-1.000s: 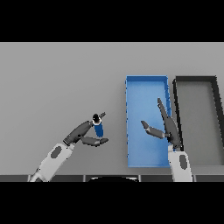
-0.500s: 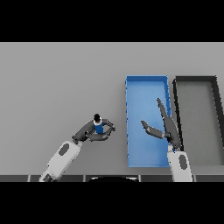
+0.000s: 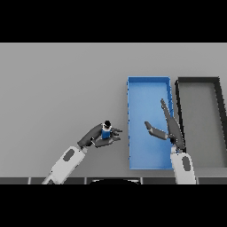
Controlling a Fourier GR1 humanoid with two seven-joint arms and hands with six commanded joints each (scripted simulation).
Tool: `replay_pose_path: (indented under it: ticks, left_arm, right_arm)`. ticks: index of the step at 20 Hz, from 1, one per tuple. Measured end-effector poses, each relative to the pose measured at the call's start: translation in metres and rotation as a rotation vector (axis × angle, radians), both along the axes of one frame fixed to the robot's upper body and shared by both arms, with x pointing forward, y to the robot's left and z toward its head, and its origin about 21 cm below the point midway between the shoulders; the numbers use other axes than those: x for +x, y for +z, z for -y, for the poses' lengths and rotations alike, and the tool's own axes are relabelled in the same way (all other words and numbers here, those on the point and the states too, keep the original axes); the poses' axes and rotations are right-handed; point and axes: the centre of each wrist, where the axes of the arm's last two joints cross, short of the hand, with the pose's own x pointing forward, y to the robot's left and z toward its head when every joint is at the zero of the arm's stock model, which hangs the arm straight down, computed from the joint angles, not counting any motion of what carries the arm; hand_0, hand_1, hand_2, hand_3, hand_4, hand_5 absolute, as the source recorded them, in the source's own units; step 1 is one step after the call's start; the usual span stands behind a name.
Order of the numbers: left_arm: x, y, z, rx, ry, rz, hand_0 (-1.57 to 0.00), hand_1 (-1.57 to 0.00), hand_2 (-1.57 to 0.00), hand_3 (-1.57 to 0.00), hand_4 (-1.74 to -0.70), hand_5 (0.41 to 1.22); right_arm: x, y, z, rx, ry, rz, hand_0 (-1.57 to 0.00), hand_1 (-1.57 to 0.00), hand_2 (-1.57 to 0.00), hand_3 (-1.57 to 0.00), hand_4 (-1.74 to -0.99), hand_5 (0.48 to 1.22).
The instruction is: Pick up the blue pipe and place it into the blue bin.
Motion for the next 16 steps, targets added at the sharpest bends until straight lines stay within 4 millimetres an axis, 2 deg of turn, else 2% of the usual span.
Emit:
replay_pose_path:
  ticks: [2,5,9,10,13,16]
  left_arm:
    - [-0.002,0.006,0.001,-0.045,0.001,0.041,-1.51,-1.52,-1.53,-1.52,-1.49,1.202]
    - [0.003,0.027,0.009,-0.147,-0.02,0.11,-1.54,-1.54,-1.55,-1.54,-1.48,1.211]
    - [0.005,0.051,0.021,-0.154,-0.039,0.145,-1.56,-1.56,-1.56,-1.56,-1.47,1.217]
    - [0.007,0.056,0.027,-0.14,-0.047,0.148,-1.56,-1.56,-1.56,-1.56,-1.47,1.218]
    - [0.013,0.064,0.023,-0.123,-0.06,0.145,-1.57,-1.57,-1.57,-1.57,-1.47,1.219]
    - [0.012,0.066,0.024,-0.122,-0.088,0.137,-1.57,-1.57,-1.57,-1.57,-1.47,1.22]
  right_arm:
    - [0.002,-0.001,0.001,-0.01,-0.004,-0.006,0.0,0.0,0.0,0.0,-1.158,0.552]
    - [0.002,0.002,0.002,-0.007,0.002,0.007,0.0,0.0,0.0,0.0,-1.144,0.551]
    - [-0.002,-0.002,0.001,-0.018,0.002,0.006,0.0,0.0,0.0,0.0,-1.129,0.561]
    - [0.001,0.003,0.001,-0.025,0.0,0.017,0.0,0.0,0.0,0.0,-1.128,0.564]
    - [0.002,-0.004,0.003,-0.03,0.0,-0.001,0.0,0.0,0.0,0.0,-1.123,0.571]
    - [-0.002,0.0,0.01,-0.037,0.002,0.017,0.0,0.0,0.0,0.0,-1.124,0.578]
